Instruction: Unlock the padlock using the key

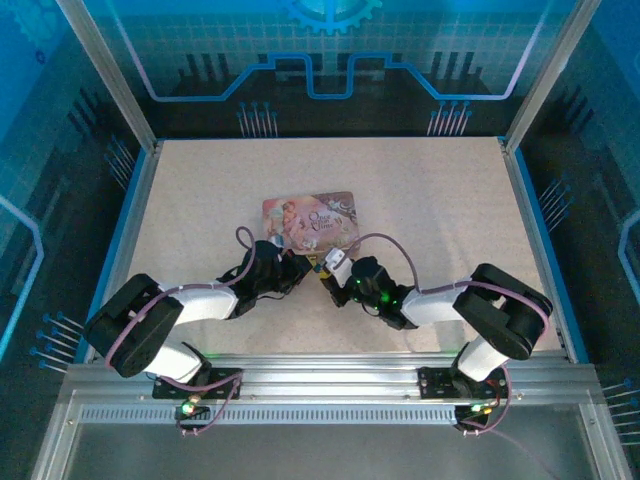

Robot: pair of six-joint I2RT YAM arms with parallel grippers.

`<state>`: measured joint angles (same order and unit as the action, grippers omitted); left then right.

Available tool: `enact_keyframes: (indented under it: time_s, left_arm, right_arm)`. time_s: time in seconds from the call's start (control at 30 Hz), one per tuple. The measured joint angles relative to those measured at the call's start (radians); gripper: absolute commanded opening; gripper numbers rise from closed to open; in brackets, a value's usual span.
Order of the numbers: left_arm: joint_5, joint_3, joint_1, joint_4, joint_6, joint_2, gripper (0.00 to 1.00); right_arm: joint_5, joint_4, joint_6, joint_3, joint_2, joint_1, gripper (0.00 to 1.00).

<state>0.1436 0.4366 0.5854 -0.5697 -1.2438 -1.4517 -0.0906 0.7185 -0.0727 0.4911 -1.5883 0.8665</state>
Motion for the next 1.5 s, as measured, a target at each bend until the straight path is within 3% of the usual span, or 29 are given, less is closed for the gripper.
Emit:
enact_keyframes:
  time_s: [0.4,0.57,0.9,1.17,1.5]
  left_arm:
    - [-0.009,0.011,0.000,-0.003,-0.005,-0.016,0.00]
    - [-0.008,0.014,0.000,-0.003,0.004,-0.021,0.19]
    - [0.021,0.014,0.003,-0.007,0.014,-0.020,0.44]
    - [0.021,0.014,-0.002,0.111,0.036,0.078,0.56]
    - [0.010,0.018,-0.047,0.295,0.118,0.262,0.60]
  right_arm:
    - [0.125,0.023,-0.114,0.000,-0.024,-0.063,0.00]
    - [0.124,0.023,-0.118,0.000,-0.028,-0.064,0.00]
    - [0.106,0.018,-0.124,0.000,-0.028,-0.077,0.00]
    - [0.157,-0.010,-0.194,0.010,-0.027,-0.098,0.00]
    - [0.204,-0.050,-0.268,0.019,-0.012,-0.116,0.00]
